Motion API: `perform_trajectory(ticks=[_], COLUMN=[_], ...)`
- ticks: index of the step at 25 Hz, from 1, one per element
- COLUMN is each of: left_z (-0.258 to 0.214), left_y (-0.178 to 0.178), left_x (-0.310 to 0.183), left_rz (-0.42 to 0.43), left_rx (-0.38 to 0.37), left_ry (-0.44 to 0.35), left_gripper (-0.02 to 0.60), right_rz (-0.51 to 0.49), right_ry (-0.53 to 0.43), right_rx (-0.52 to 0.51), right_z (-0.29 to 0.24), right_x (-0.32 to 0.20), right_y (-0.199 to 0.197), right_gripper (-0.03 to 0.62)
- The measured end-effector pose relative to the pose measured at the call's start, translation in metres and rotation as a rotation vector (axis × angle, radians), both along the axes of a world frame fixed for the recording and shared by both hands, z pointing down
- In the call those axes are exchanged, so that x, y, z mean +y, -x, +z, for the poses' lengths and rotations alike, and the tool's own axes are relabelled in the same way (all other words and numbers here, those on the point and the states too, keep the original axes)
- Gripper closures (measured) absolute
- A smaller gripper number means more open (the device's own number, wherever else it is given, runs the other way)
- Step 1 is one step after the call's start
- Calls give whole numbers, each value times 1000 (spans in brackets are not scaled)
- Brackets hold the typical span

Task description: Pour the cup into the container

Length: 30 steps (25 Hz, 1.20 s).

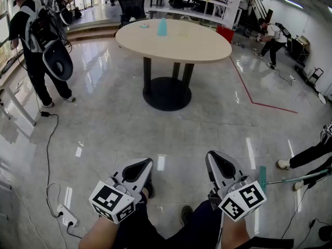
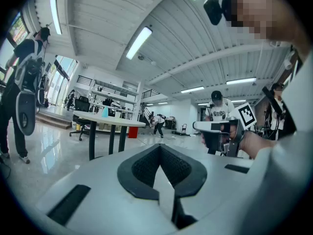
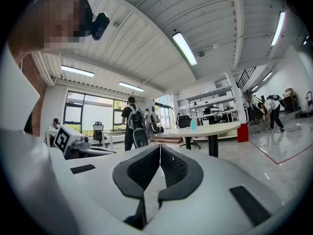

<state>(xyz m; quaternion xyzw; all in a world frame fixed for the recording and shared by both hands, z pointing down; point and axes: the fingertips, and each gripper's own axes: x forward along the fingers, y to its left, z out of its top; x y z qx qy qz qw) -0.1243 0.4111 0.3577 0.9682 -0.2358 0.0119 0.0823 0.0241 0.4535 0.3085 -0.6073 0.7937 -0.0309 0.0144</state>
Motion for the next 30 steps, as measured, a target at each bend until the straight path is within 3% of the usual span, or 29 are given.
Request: perform_trajectory(ticks=[5,11,15,20,30], left_z=[-15,-21,-16,-31,-24], left_y=[-1,24,-17,-72,-89], left_x=[-20,-51,-91,-163,-304], left_rz=[-1,-22,-20,21,-3], left_rx=[22,16,16,8,3], left_ry=[0,-50,-24,-64,-80], left_gripper=[583,583,583,583,583], right_rz=[-4,7,13,37,26], right_ry=[-5,-29,-18,-33,-61], right_rx=[19,43,52,24,2], right_z=[-14,-16,-3,-8,-4], right_x=[-23,-44,-77,-139,-295], right_y=[-5,10,-30,-78,-101], right_gripper=[588,588,588,588,586])
